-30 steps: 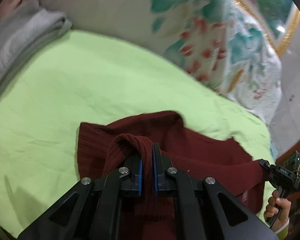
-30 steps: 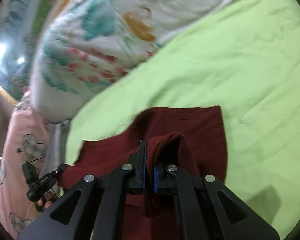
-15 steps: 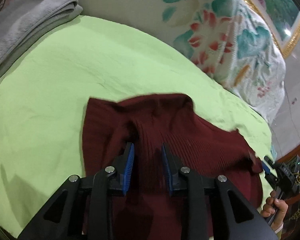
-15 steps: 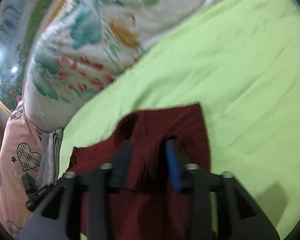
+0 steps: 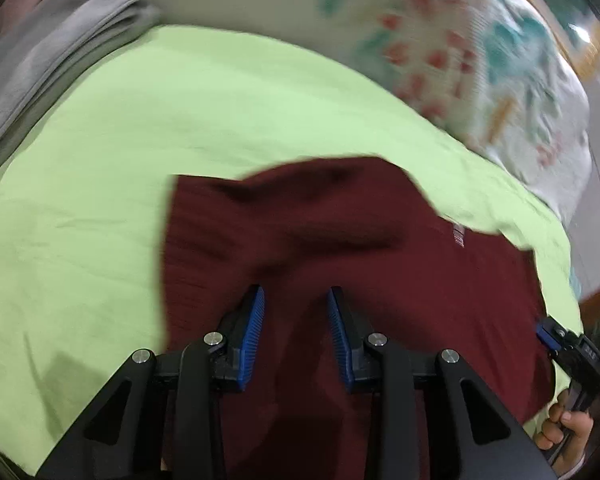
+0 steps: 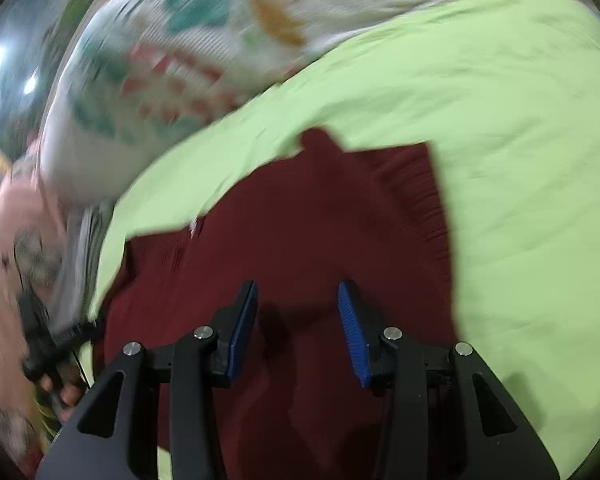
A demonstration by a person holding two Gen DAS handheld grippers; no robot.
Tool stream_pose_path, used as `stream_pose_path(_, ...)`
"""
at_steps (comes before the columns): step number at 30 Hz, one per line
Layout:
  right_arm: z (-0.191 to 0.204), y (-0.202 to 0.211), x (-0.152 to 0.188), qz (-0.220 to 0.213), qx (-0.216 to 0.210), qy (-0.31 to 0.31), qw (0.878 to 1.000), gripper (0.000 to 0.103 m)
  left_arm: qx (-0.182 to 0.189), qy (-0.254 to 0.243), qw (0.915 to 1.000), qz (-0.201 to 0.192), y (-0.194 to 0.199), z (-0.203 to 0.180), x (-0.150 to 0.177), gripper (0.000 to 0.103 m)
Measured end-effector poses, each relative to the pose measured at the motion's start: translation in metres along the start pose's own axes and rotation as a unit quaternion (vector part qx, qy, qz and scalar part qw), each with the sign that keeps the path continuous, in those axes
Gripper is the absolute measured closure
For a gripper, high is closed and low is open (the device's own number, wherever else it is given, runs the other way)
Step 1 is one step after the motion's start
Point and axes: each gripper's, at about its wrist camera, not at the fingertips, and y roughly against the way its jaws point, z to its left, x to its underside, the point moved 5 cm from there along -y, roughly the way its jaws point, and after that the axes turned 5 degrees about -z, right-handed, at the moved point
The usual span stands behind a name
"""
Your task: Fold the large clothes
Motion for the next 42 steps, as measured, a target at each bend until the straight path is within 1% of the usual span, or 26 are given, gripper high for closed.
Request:
stream_pose_path(2, -0.008, 0.012, -0.004, -0.015, 0.027, -0.012, 0.999, 0.060, 0.013, 0.034, 0.9993, -0.006, 0.009, 0.019, -0.004, 0.073)
stream_pose_path(3, -0.009, 0.017, -0.003, -0.020, 0.023, -0.017, 0.999, 0.060, 0.013, 0.045, 0.9988, -0.013, 0.014, 0.026, -0.004, 0.073)
stream_pose_path(4, -0.009, 0.023, 0.000, -0.023, 0.014, -0.024, 0.999, 0.059, 0.011, 0.059, 0.9980, -0.020, 0.022, 0.035, -0.002, 0.070)
stream_pose_path(5, -0.007, 0.029, 0.005, -0.023, 0.010, -0.028, 0.999, 0.059, 0.004, 0.068, 0.9974, -0.023, 0.026, 0.040, 0.000, 0.065)
stream_pose_path(6, -0.002, 0.035, 0.011, -0.022, 0.006, -0.029, 0.999, 0.059, 0.002, 0.077, 0.9967, -0.027, 0.031, 0.044, 0.003, 0.065)
stream_pose_path(8, 0.011, 0.045, 0.024, -0.020, -0.008, -0.023, 0.999, 0.059, 0.019, 0.087, 0.9957, -0.025, 0.040, 0.046, 0.011, 0.065)
stream_pose_path(11, 0.032, 0.058, 0.042, -0.017, -0.031, -0.011, 0.999, 0.059, 0.039, 0.068, 0.9966, -0.025, 0.053, 0.032, 0.026, 0.064)
stream_pose_path(12, 0.039, 0.059, 0.047, -0.014, -0.042, -0.008, 0.999, 0.058, 0.043, 0.057, 0.9972, -0.023, 0.056, 0.026, 0.030, 0.061)
stream_pose_path(14, 0.048, 0.058, 0.052, -0.008, -0.053, -0.005, 0.999, 0.058, 0.047, 0.035, 0.9980, -0.021, 0.059, 0.010, 0.034, 0.053)
stream_pose_path(16, 0.058, 0.052, 0.055, 0.003, -0.069, 0.000, 0.998, 0.058, 0.052, 0.020, 0.9983, -0.020, 0.051, -0.004, 0.028, 0.049)
stream_pose_path(19, 0.068, 0.043, 0.056, 0.016, -0.086, 0.011, 0.996, 0.058, 0.041, 0.007, 0.9991, -0.010, 0.018, -0.020, 0.006, 0.049)
stream_pose_path(20, 0.068, 0.041, 0.056, 0.020, -0.088, 0.012, 0.996, 0.058, 0.034, 0.004, 0.9994, -0.008, 0.007, -0.023, -0.001, 0.049)
stream_pose_path(21, 0.069, 0.040, 0.054, 0.023, -0.091, 0.011, 0.996, 0.057, 0.020, -0.003, 0.9998, -0.007, -0.005, -0.025, -0.012, 0.049)
stream_pose_path(22, 0.070, 0.037, 0.052, 0.029, -0.094, 0.011, 0.995, 0.057, -0.005, -0.015, 0.9998, -0.010, -0.017, -0.025, -0.023, 0.049)
stream_pose_path(23, 0.070, 0.036, 0.050, 0.032, -0.094, 0.010, 0.995, 0.057, -0.040, -0.029, 0.9987, -0.013, -0.029, -0.023, -0.035, 0.049)
stream_pose_path(25, 0.068, 0.033, 0.045, 0.040, -0.095, 0.000, 0.995, 0.057, -0.092, -0.040, 0.9949, -0.010, -0.043, -0.013, -0.054, 0.049)
stream_pose_path(26, 0.068, 0.031, 0.041, 0.044, -0.100, -0.010, 0.994, 0.057, -0.105, -0.036, 0.9938, -0.009, -0.045, -0.007, -0.059, 0.050)
stream_pose_path(27, 0.067, 0.030, 0.039, 0.047, -0.101, -0.015, 0.994, 0.057, -0.121, -0.022, 0.9924, -0.009, -0.042, 0.002, -0.066, 0.051)
stream_pose_path(29, 0.071, 0.031, 0.035, 0.051, -0.103, -0.012, 0.993, 0.057, -0.125, 0.016, 0.9919, -0.018, -0.028, 0.018, -0.071, 0.051)
stream_pose_path(31, 0.076, 0.035, 0.032, 0.048, -0.112, -0.009, 0.993, 0.057, -0.111, 0.051, 0.9923, -0.022, -0.011, 0.031, -0.068, 0.051)
stream_pose_path(33, 0.080, 0.041, 0.031, 0.040, -0.122, -0.005, 0.992, 0.057, -0.100, 0.062, 0.9927, -0.027, 0.004, 0.038, -0.062, 0.051)
stream_pose_path(35, 0.082, 0.046, 0.031, 0.032, -0.126, 0.000, 0.992, 0.057, -0.077, 0.071, 0.9937, -0.041, 0.028, 0.038, -0.049, 0.051)
stream_pose_path(36, 0.082, 0.048, 0.032, 0.029, -0.127, 0.001, 0.992, 0.056, -0.057, 0.073, 0.9944, -0.050, 0.044, 0.036, -0.038, 0.051)
stream_pose_path(39, 0.081, 0.056, 0.038, 0.019, -0.130, -0.004, 0.991, 0.056, -0.013, 0.071, 0.9954, -0.063, 0.082, 0.025, -0.006, 0.050)
stream_pose_path(41, 0.082, 0.067, 0.045, 0.010, -0.133, -0.002, 0.991, 0.056, 0.006, 0.064, 0.9960, -0.061, 0.105, 0.017, 0.019, 0.044)
stream_pose_path(42, 0.082, 0.074, 0.051, 0.005, -0.133, -0.001, 0.991, 0.056, 0.016, 0.066, 0.9960, -0.058, 0.115, 0.014, 0.034, 0.042)
